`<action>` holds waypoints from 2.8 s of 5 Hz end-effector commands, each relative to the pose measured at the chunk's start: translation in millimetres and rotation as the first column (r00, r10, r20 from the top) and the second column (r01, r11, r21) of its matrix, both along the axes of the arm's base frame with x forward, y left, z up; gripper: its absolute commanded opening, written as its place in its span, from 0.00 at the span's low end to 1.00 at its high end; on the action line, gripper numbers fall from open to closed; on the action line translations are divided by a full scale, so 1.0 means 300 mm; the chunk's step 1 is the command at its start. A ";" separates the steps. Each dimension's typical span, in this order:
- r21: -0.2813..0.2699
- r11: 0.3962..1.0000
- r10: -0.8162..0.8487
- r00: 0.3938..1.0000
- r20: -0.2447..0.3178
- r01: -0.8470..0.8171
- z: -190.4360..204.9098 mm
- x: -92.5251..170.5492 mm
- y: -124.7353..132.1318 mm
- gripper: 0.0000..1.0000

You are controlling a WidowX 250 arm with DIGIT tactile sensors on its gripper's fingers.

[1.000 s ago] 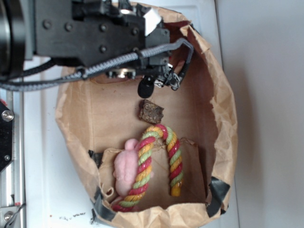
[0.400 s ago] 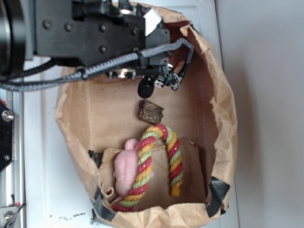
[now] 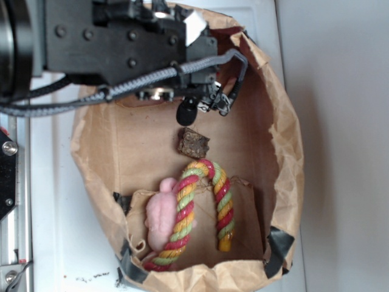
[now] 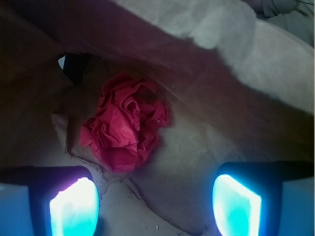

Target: Grab the red paper.

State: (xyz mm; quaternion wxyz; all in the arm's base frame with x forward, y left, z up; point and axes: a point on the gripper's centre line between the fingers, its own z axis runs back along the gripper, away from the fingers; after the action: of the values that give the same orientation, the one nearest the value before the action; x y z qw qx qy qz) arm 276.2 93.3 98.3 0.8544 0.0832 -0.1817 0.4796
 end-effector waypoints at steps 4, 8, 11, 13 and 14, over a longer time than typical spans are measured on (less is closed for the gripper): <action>-0.028 0.997 -0.073 0.989 0.129 0.077 0.057 -0.060 0.034 1.00; -0.004 1.000 0.010 0.997 0.071 -0.010 0.059 -0.023 0.015 1.00; -0.004 1.000 0.000 0.994 0.106 0.000 0.060 -0.044 0.012 1.00; -0.056 0.997 -0.039 0.993 0.114 0.046 0.065 -0.057 0.045 1.00; -0.078 0.995 -0.045 0.992 0.118 0.055 0.064 -0.053 0.059 1.00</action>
State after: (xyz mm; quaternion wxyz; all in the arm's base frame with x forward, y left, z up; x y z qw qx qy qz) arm 259.7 96.9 99.2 0.8669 0.0154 -0.1861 0.4623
